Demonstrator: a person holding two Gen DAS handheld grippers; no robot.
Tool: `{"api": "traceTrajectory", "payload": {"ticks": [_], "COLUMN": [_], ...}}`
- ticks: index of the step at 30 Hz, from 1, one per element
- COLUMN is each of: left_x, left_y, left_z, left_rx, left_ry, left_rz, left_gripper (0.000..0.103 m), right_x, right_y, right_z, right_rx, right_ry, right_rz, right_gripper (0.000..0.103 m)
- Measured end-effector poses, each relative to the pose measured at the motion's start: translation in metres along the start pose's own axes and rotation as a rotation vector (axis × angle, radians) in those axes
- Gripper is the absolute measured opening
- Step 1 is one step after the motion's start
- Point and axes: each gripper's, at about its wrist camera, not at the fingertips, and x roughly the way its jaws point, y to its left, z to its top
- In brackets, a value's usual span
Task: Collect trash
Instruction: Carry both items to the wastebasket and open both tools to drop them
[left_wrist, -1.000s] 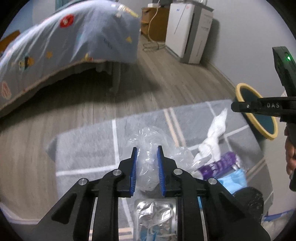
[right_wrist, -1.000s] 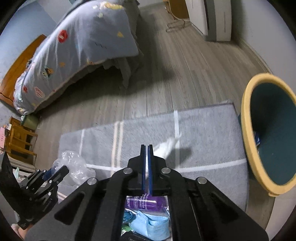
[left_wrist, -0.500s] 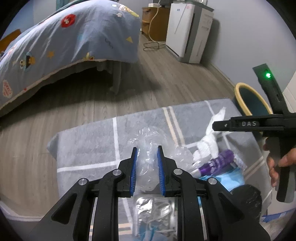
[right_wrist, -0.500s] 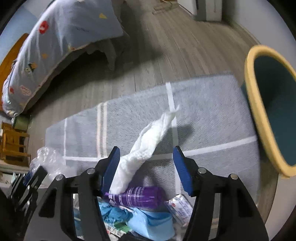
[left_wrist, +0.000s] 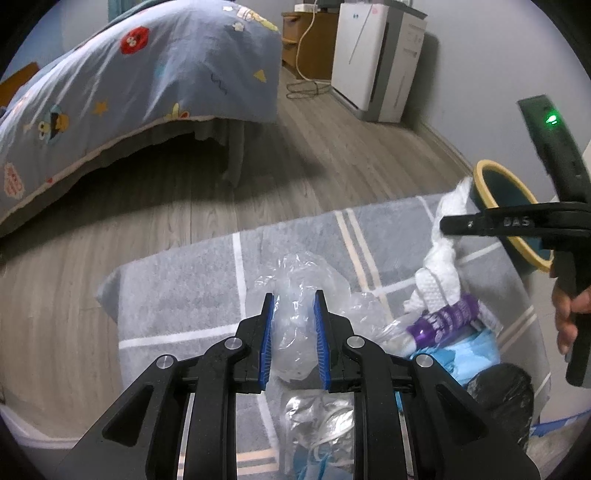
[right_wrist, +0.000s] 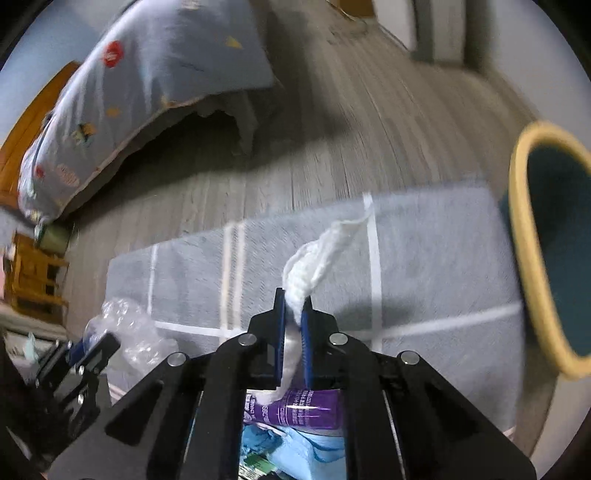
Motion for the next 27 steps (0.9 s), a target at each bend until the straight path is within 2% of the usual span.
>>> {"api": "traceTrajectory", "payload": {"ticks": [6, 12, 19, 27], "left_x": [-0.011, -0.011, -0.023, -0.028], "left_y": [-0.016, -0.049, -0.117, -0.195], "left_z": [0.011, 0.022, 0.03, 0.045], "left_rx": [0.034, 0.068, 0.16, 0.23], "left_ry": [-0.042, -0.053, -0.087, -0.086], "left_rz": [0.005, -0.017, -0.081, -0.178], "left_gripper": [0.021, 0.021, 0.021, 0.021], "right_x": [-0.046, -0.084, -0.127, -0.146], "right_y": [-0.003, -0.041, -0.092, -0.166], "right_z": [0.004, -0.001, -0.006, -0.016], "right_rx": [-0.06, -0.049, -0.025, 0.08], "right_ry": [-0.081, -0.119, -0.19, -0.223], "right_rz": [0.022, -0.025, -0.096, -0.205], "right_gripper": [0.007, 0.007, 0.007, 0.007]}}
